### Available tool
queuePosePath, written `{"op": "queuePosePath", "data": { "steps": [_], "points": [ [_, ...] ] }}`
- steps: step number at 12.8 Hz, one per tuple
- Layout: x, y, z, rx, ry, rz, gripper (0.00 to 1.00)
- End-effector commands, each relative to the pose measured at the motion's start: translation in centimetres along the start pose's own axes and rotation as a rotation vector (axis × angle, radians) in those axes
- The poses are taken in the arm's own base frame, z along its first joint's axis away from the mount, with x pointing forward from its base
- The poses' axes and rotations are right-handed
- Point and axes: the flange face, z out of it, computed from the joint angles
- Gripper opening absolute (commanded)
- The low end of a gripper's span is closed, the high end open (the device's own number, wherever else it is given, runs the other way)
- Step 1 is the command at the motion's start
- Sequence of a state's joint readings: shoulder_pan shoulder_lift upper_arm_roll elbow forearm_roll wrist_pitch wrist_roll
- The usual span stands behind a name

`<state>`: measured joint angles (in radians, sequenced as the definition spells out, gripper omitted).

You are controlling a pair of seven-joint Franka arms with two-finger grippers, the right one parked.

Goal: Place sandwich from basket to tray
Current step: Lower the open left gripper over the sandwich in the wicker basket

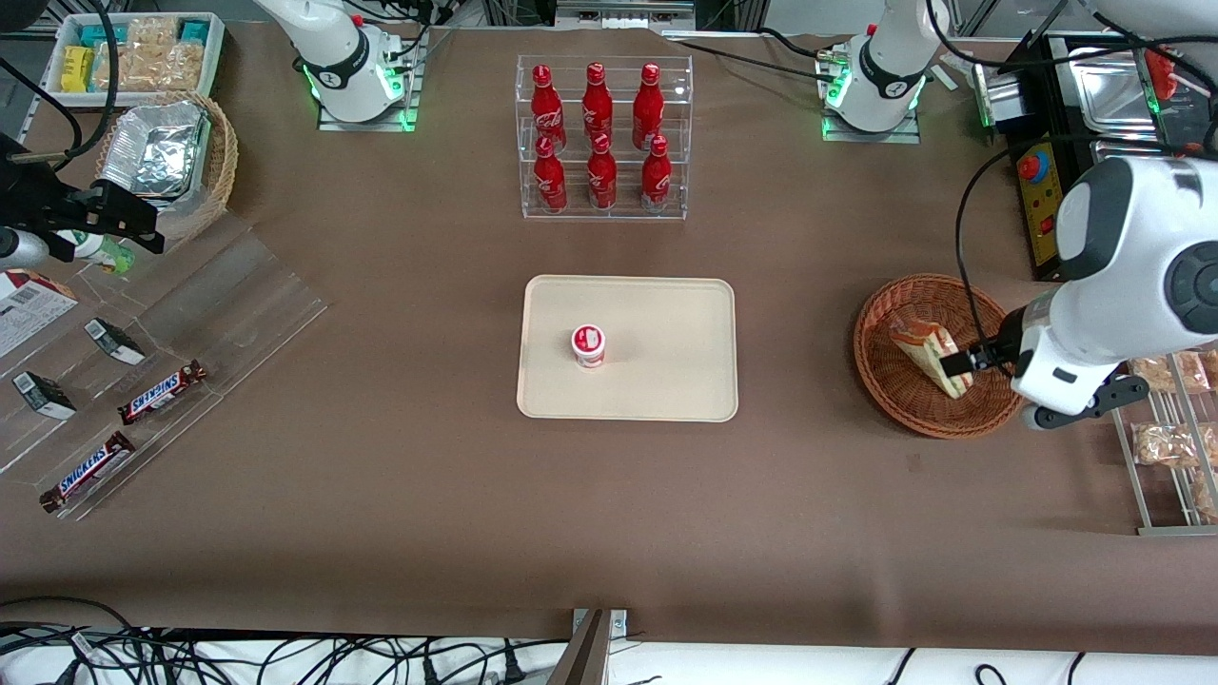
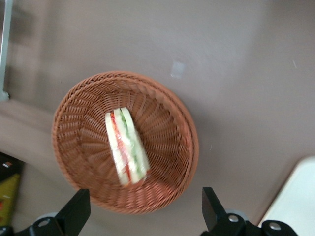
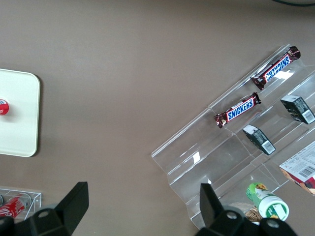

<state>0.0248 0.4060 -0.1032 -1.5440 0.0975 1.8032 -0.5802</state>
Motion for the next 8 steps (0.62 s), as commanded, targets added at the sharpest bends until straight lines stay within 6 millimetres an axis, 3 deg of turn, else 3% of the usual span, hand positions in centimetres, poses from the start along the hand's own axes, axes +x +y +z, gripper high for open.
{"op": "queuePosePath", "data": {
  "steps": [1, 5, 6, 8],
  "points": [
    [0.6, 0.6, 4.4, 0.040, 0.041, -0.159, 1.00],
    [0.0, -0.1, 10.7, 0.093, 0.069, -0.192, 1.00],
    [0.1, -1.1, 12.1, 0.093, 0.087, -0.192, 1.00],
    [-0.4, -1.6, 14.1, 0.113, 0.104, -0.162, 1.00]
  ]
}}
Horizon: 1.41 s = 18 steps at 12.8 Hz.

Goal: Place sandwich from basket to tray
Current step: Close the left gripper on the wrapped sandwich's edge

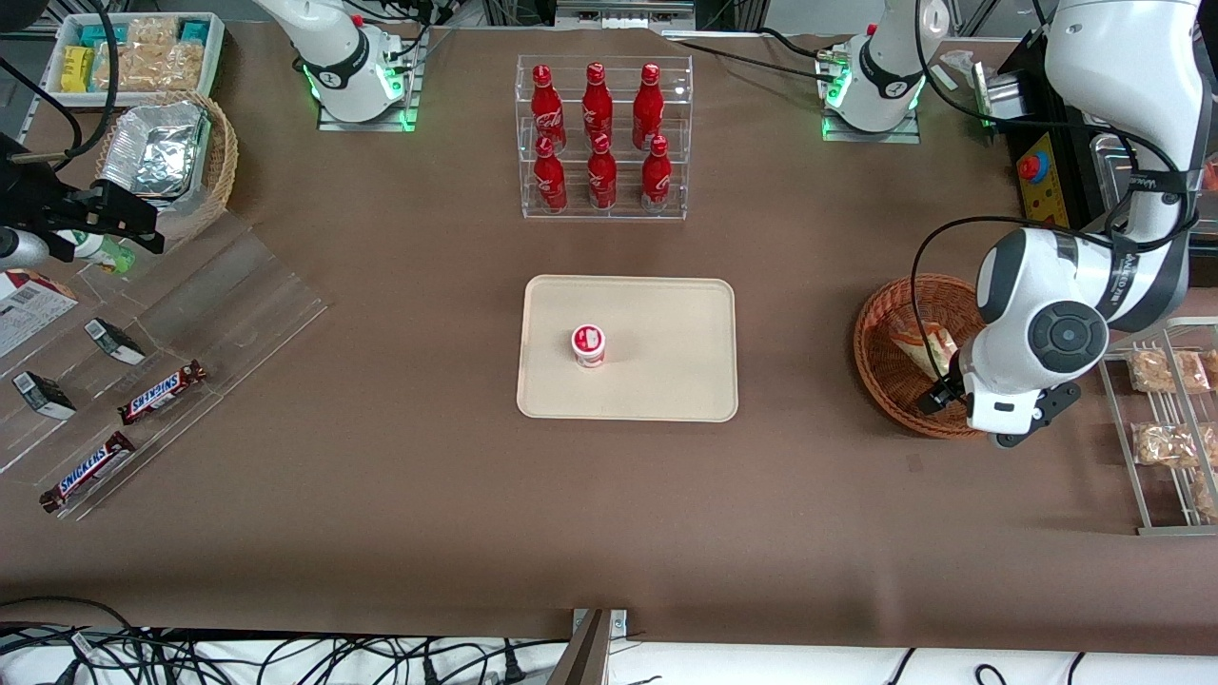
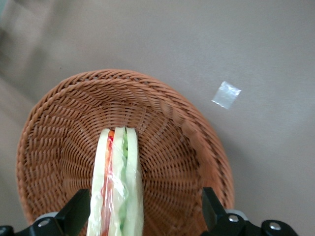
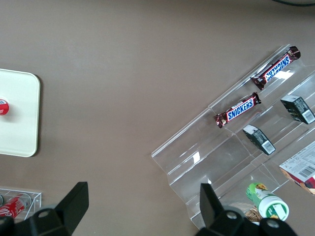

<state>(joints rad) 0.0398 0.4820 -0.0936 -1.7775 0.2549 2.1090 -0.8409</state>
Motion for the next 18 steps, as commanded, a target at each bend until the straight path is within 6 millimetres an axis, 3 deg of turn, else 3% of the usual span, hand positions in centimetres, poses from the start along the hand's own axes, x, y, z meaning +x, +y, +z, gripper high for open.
{"op": "queuePosePath", "data": {
  "steps": [1, 5, 9, 18],
  "points": [
    [-0.9, -1.1, 1.3, 0.029, 0.030, 0.018, 1.00],
    [-2.0, -1.7, 2.1, 0.050, 0.014, -0.051, 1.00],
    [-4.4, -1.8, 3.1, 0.115, 0.049, -0.079, 1.00],
    [-6.1, -1.7, 3.8, 0.175, 0.009, -0.046, 1.00]
  ]
}}
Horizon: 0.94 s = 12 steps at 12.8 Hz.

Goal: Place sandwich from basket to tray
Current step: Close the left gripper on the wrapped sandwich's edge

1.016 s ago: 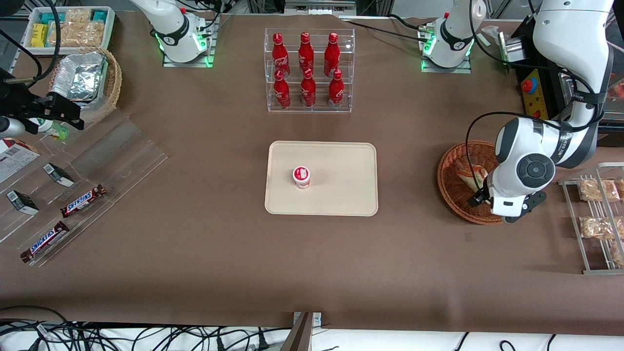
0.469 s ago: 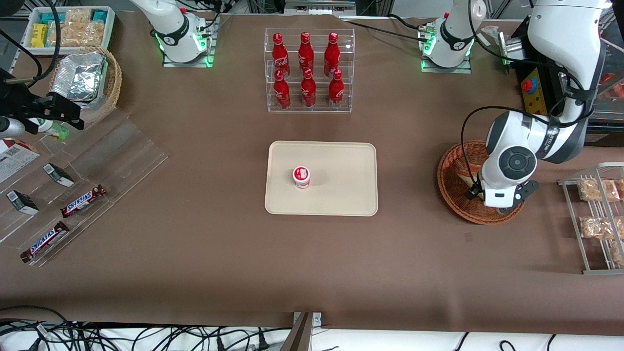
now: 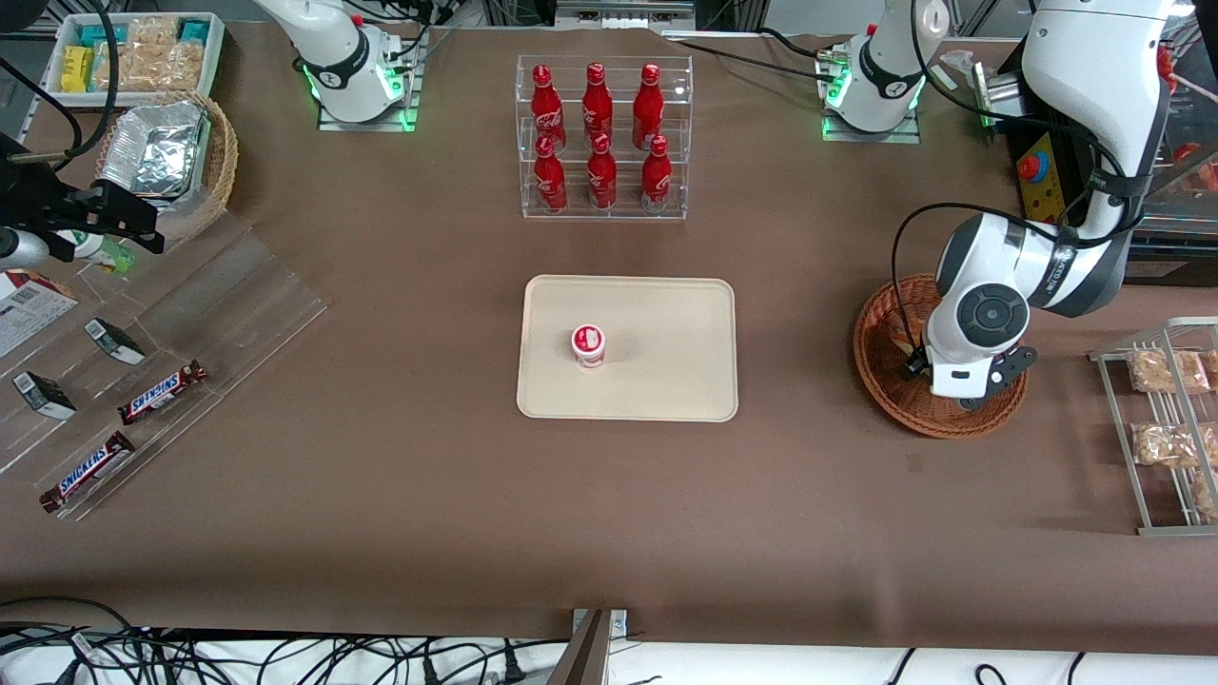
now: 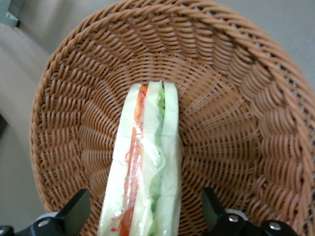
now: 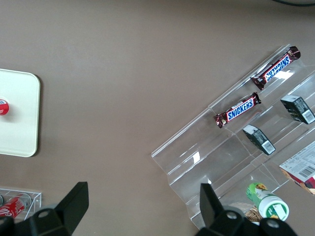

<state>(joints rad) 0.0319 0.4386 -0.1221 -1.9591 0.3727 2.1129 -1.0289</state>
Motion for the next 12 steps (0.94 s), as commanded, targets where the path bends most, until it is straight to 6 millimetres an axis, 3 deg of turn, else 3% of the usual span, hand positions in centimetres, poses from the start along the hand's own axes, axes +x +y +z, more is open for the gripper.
{"op": "queuePosePath", "data": {
  "steps": [1, 5, 7, 11, 12],
  "points": [
    [-0.92, -0.93, -1.03, 0.040, 0.014, 0.010, 1.00],
    [-1.15, -0.84, -1.48, 0.046, 0.013, 0.001, 1.00],
    [-1.11, -0.79, -1.47, 0.044, 0.014, -0.009, 0.69],
    [-1.06, -0.47, -1.36, 0.036, 0.017, -0.038, 0.36],
    [-0.99, -0.44, -1.49, 0.033, 0.018, -0.042, 0.36]
  ]
}}
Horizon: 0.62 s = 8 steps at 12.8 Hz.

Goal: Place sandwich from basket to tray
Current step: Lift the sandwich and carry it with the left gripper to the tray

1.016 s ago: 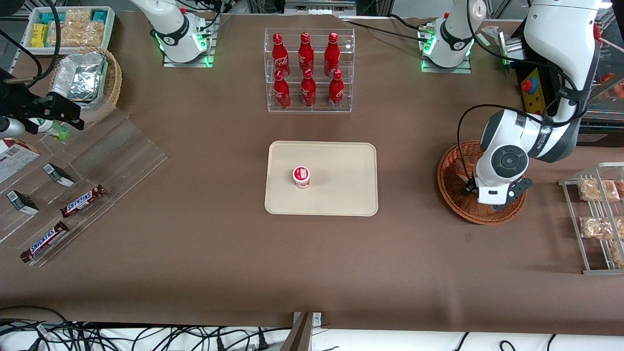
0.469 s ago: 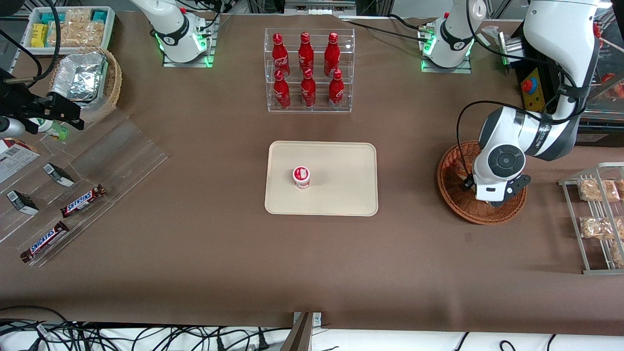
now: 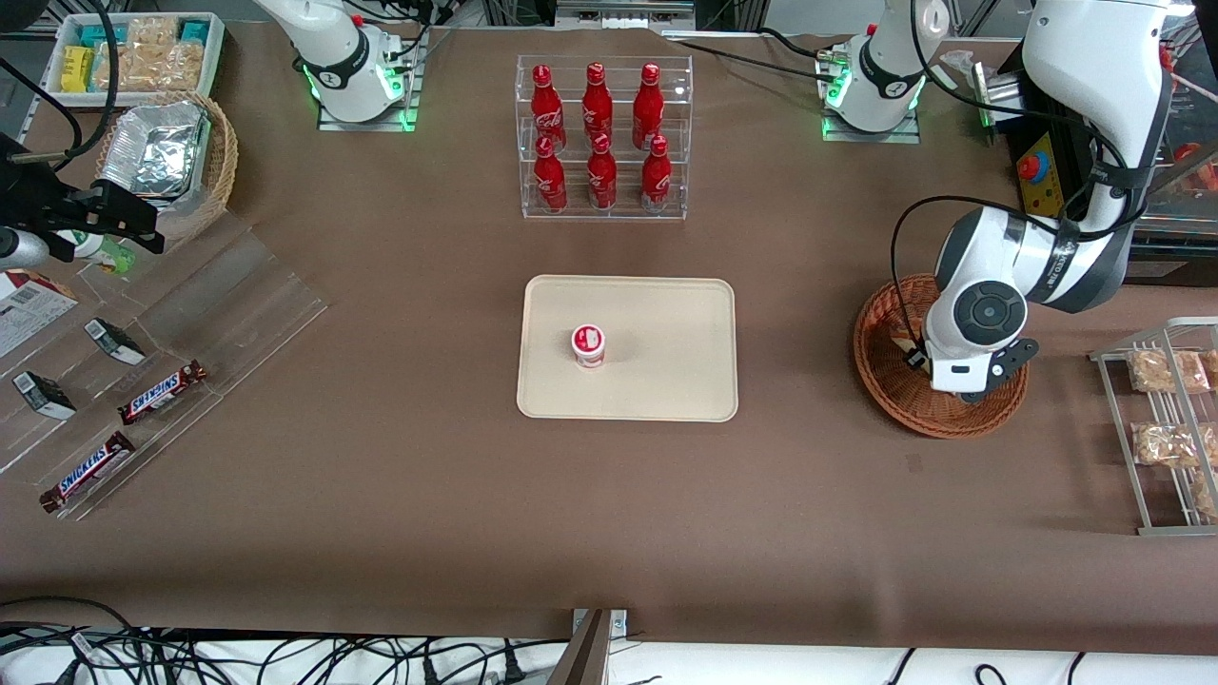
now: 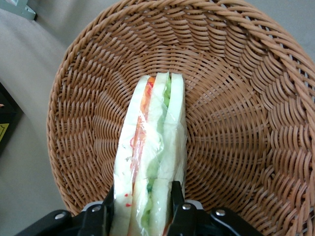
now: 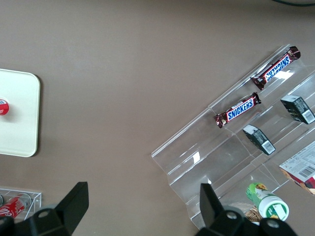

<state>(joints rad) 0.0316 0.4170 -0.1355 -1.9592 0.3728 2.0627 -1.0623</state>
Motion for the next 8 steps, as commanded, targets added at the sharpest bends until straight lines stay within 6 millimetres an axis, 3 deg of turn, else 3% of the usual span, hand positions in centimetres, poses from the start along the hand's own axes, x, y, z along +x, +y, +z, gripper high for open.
{"op": "queuePosePath", "data": {
  "steps": [1, 4, 8],
  "points": [
    [-0.2, -0.1, -0.7, 0.003, 0.030, -0.019, 0.35],
    [-0.8, 0.7, -2.3, -0.004, 0.039, 0.024, 0.33],
    [-1.0, 1.6, -9.8, 0.058, 0.028, 0.165, 0.33]
  ]
}}
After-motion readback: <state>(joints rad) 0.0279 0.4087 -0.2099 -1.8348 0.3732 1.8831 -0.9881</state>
